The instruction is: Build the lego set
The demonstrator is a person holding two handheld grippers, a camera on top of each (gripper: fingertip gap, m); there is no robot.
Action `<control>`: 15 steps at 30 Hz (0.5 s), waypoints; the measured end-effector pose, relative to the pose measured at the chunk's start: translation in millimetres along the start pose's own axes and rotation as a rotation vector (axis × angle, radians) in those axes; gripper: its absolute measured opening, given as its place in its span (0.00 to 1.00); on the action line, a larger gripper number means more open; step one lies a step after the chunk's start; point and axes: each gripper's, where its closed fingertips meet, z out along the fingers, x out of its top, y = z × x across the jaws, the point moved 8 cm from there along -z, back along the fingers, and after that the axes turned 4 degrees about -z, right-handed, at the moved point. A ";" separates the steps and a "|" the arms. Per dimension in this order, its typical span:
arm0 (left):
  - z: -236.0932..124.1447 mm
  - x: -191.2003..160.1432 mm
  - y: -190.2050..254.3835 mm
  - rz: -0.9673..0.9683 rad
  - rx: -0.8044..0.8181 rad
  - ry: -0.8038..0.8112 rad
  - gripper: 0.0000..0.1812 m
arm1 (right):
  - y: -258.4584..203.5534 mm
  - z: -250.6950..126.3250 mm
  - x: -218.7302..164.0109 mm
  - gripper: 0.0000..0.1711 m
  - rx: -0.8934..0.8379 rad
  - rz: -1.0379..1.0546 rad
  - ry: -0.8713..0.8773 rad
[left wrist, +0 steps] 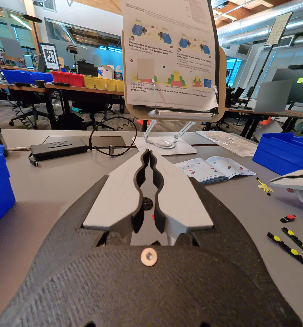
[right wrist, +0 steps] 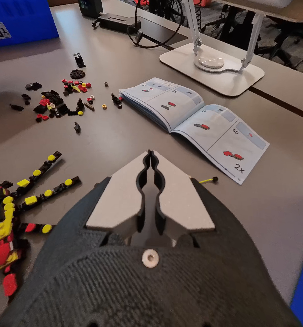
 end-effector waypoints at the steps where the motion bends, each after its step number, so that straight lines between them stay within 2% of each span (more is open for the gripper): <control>1: -1.4 -0.7 -0.6 0.005 -0.001 -0.007 0.00 | 1.5 1.9 1.0 0.00 -0.001 -0.001 0.002; 15: -6.7 -5.8 5.0 0.008 -0.080 -0.047 0.00 | 4.3 10.1 2.5 0.00 0.000 -0.011 -0.020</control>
